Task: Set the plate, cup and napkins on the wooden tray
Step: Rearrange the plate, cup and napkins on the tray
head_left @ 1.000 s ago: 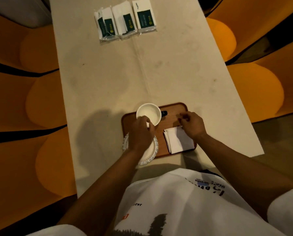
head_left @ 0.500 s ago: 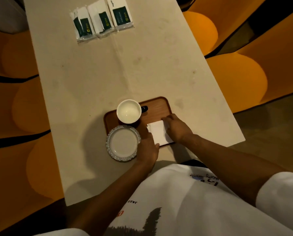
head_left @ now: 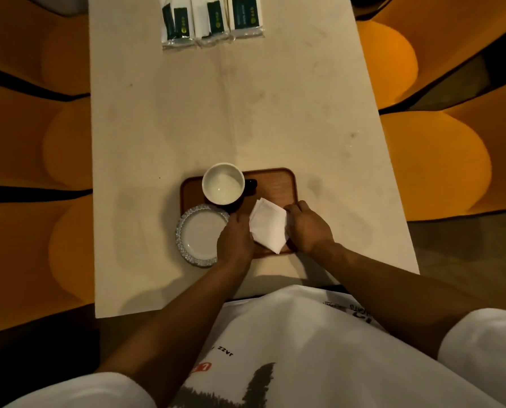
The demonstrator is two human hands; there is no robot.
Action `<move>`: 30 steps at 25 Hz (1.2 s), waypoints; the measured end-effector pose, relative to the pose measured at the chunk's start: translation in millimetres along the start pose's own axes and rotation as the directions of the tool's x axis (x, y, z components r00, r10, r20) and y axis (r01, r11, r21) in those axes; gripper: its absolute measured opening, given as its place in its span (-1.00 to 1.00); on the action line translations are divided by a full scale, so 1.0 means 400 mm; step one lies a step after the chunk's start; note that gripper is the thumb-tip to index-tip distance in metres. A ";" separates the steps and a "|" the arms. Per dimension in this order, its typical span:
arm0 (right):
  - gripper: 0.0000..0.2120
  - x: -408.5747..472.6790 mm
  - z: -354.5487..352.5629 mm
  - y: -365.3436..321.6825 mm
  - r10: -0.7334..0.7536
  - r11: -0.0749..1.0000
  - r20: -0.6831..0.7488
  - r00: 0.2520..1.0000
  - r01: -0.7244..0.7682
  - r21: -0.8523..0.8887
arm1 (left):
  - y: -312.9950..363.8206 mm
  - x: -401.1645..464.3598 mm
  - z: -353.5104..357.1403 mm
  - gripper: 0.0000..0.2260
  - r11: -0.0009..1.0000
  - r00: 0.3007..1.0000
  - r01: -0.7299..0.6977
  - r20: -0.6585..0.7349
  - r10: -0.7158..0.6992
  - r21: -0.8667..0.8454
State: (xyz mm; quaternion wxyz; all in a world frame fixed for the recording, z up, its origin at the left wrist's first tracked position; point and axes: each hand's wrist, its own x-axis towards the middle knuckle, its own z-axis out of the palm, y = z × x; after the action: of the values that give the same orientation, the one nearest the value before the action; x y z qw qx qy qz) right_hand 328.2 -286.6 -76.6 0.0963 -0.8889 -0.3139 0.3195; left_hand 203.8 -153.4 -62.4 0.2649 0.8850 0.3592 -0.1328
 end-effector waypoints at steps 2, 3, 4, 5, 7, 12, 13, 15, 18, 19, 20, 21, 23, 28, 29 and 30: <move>-0.41 -0.009 0.005 0.003 -0.003 1.000 -0.060 0.998 0.003 -0.004 | 0.005 -0.008 0.004 -0.75 0.994 0.996 -0.079 -0.033 0.082 0.081; -0.40 -0.013 0.004 0.006 -0.017 1.000 -0.106 0.994 0.015 -0.017 | 0.006 -0.011 0.009 -0.77 0.983 0.989 -0.134 -0.043 0.140 0.124; -0.38 -0.015 0.000 0.007 -0.051 0.998 -0.142 0.989 0.045 -0.043 | 0.008 -0.013 0.014 -0.78 0.968 0.980 -0.184 -0.047 0.195 0.170; -0.35 -0.018 -0.002 0.004 -0.108 0.993 -0.152 0.982 0.098 -0.071 | 0.007 -0.015 0.019 -0.77 0.951 0.970 -0.226 -0.044 0.241 0.211; -0.25 -0.024 0.000 -0.003 -0.225 0.967 -0.071 0.972 0.213 -0.142 | 0.006 -0.022 0.032 -0.66 0.938 0.966 -0.257 0.043 0.254 0.231; -0.17 -0.029 0.011 -0.006 -0.216 0.954 0.031 0.976 0.217 -0.207 | -0.001 -0.027 0.056 -0.42 0.957 0.976 -0.190 0.144 0.161 0.218; -0.17 -0.030 0.013 -0.006 -0.200 0.959 0.028 0.979 0.202 -0.198 | -0.001 -0.026 0.057 -0.42 0.951 0.975 -0.200 0.148 0.169 0.236; -0.18 -0.031 0.019 -0.010 -0.166 0.969 0.021 0.986 0.167 -0.180 | -0.001 -0.022 0.056 -0.41 0.940 0.971 -0.220 0.156 0.184 0.262; -0.21 -0.039 0.026 -0.014 -0.138 0.974 0.005 0.990 0.136 -0.180 | -0.001 -0.016 0.055 -0.40 0.933 0.966 -0.235 0.168 0.194 0.272; -0.22 -0.044 0.028 -0.015 -0.132 0.975 -0.002 0.991 0.129 -0.182 | -0.002 -0.016 0.056 -0.41 0.933 0.965 -0.241 0.173 0.199 0.269; -0.24 -0.048 0.027 -0.015 -0.131 0.975 -0.010 0.991 0.127 -0.180 | -0.003 -0.015 0.055 -0.42 0.933 0.963 -0.245 0.178 0.203 0.262; -0.25 -0.050 0.024 -0.017 -0.133 0.976 -0.015 0.991 0.129 -0.177 | -0.005 -0.014 0.055 -0.43 0.935 0.962 -0.247 0.180 0.205 0.255; -0.27 -0.050 0.019 -0.022 -0.133 0.975 -0.010 0.991 0.129 -0.180 | -0.009 -0.012 0.053 -0.45 0.937 0.964 -0.243 0.174 0.203 0.250; -0.17 -0.039 0.014 -0.038 -0.129 0.984 -0.028 0.991 0.125 -0.125 | -0.004 -0.011 0.046 -0.43 0.894 0.955 -0.290 0.157 0.250 0.341; -0.14 -0.037 0.017 -0.039 -0.137 0.983 -0.019 0.990 0.134 -0.127 | -0.005 -0.012 0.045 -0.41 0.889 0.952 -0.301 0.162 0.259 0.346; -0.13 -0.035 0.020 -0.040 -0.139 0.982 -0.007 0.990 0.137 -0.128 | -0.006 -0.012 0.045 -0.39 0.888 0.950 -0.306 0.170 0.262 0.344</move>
State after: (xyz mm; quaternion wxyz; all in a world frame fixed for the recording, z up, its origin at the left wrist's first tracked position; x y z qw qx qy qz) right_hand 307.0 -283.0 -69.9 0.0638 -0.8719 -0.3936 0.2844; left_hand 198.0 -164.8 -76.1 0.1329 0.9522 0.1781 -0.2095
